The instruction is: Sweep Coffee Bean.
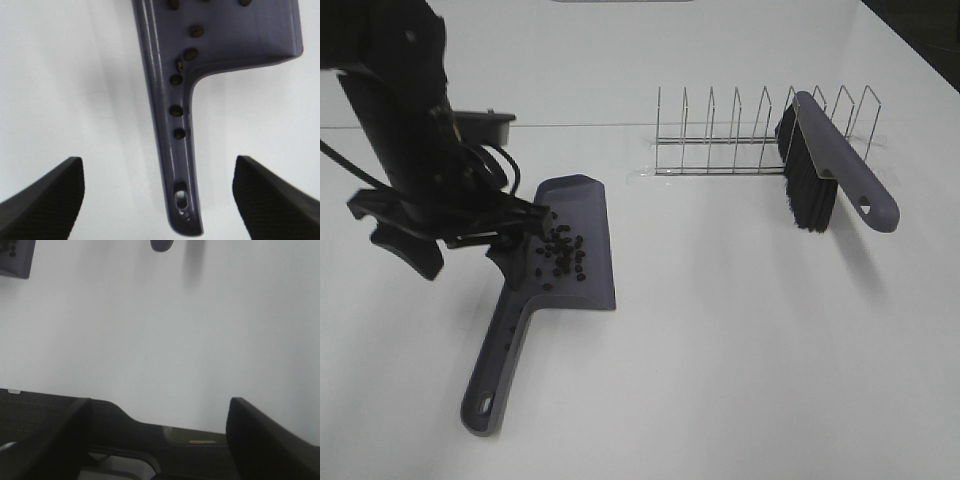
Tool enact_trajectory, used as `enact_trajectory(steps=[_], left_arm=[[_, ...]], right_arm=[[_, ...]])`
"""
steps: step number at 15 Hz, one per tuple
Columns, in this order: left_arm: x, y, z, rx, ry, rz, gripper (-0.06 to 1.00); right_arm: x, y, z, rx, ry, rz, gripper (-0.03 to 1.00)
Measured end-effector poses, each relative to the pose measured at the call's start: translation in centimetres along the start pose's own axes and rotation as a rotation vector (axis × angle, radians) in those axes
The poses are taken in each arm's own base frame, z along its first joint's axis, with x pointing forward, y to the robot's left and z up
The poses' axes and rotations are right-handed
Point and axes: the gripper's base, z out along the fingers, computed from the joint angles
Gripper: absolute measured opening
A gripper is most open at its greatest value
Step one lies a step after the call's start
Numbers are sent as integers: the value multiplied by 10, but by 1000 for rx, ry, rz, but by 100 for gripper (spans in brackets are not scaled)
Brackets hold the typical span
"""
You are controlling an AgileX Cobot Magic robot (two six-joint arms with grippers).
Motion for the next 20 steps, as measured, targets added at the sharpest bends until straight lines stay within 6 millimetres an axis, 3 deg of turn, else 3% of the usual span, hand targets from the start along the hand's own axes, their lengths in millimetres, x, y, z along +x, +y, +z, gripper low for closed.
enact_trajectory(steps=[1,2,3,5,7,10,13,15,18,20], left_arm=[[6,4,-24,-20,-33,8,77],[19,10,-61,-43,-71,17,77],[31,15,-81,-48,-84,18,77],[57,22,-105,-46,-103,16,76],[101,36,-128,-27,-149,11,76],[186,60,-143,47,-266,2,76],[243,78,-141,89,-401,15,76],[289,94,-136,124,-579,88,76],[320,103,-128,156,-757,171,76],[326,102,-131,190,-838,202,76]], right_arm=[[9,0,5,-11,13,-18,72],[21,2,12,-34,35,-54,72],[28,3,16,-47,45,-64,72],[38,3,21,-61,50,-87,72],[52,3,27,-66,45,-124,72],[57,2,20,-61,-110,-135,72],[62,2,17,-57,-214,-136,72],[63,2,14,-56,-251,-138,72],[64,2,14,-54,-255,-140,72],[65,1,15,-42,-246,-144,72]])
